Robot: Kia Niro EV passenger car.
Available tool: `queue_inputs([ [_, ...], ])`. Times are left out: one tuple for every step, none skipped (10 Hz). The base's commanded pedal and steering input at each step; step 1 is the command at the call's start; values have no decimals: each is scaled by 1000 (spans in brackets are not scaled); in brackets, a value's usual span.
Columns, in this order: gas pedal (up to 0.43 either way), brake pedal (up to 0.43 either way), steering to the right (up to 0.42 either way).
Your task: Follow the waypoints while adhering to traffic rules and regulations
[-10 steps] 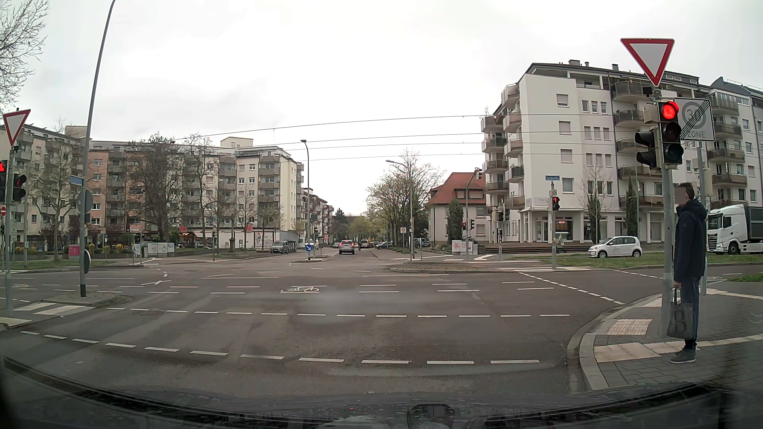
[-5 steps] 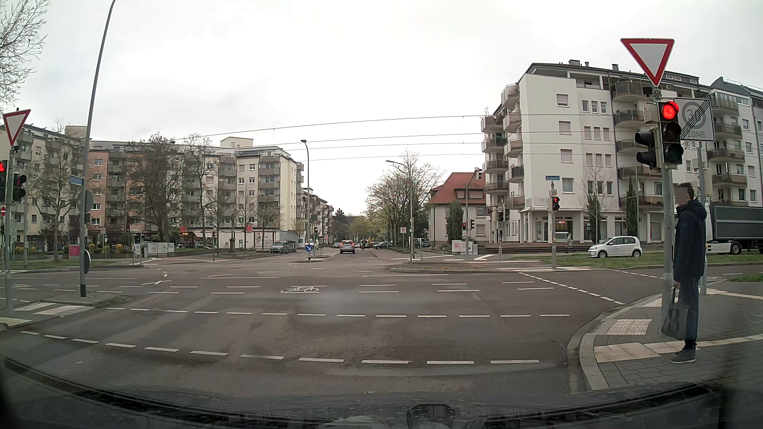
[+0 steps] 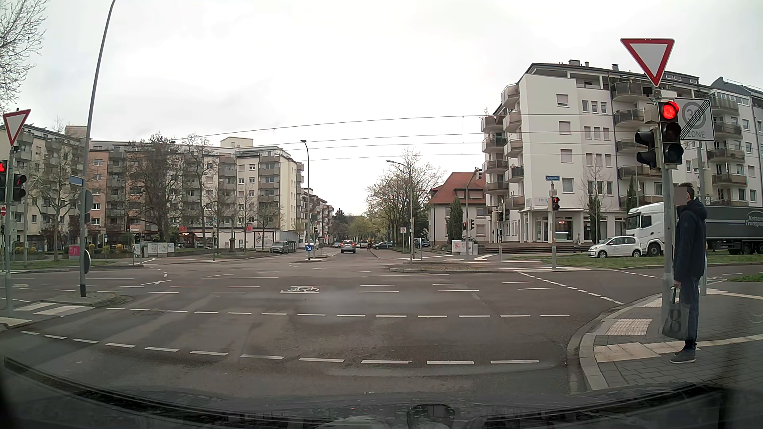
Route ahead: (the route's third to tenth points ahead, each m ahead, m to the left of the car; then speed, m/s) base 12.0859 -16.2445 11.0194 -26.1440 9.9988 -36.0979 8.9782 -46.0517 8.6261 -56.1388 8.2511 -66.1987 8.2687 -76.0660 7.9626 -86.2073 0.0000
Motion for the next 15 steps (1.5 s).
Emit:
queue_inputs([
  [0,256,-81],
  [0,262,-81],
  [0,262,-82],
  [0,256,-81],
  [0,262,-82],
  [0,256,-82],
  [0,256,-82],
  [0,256,-82],
  [0,262,-81],
  [0,250,-81],
  [0,262,-82],
  [0,256,-82],
  [0,256,-82],
  [0,262,-82],
  [0,256,-81],
])
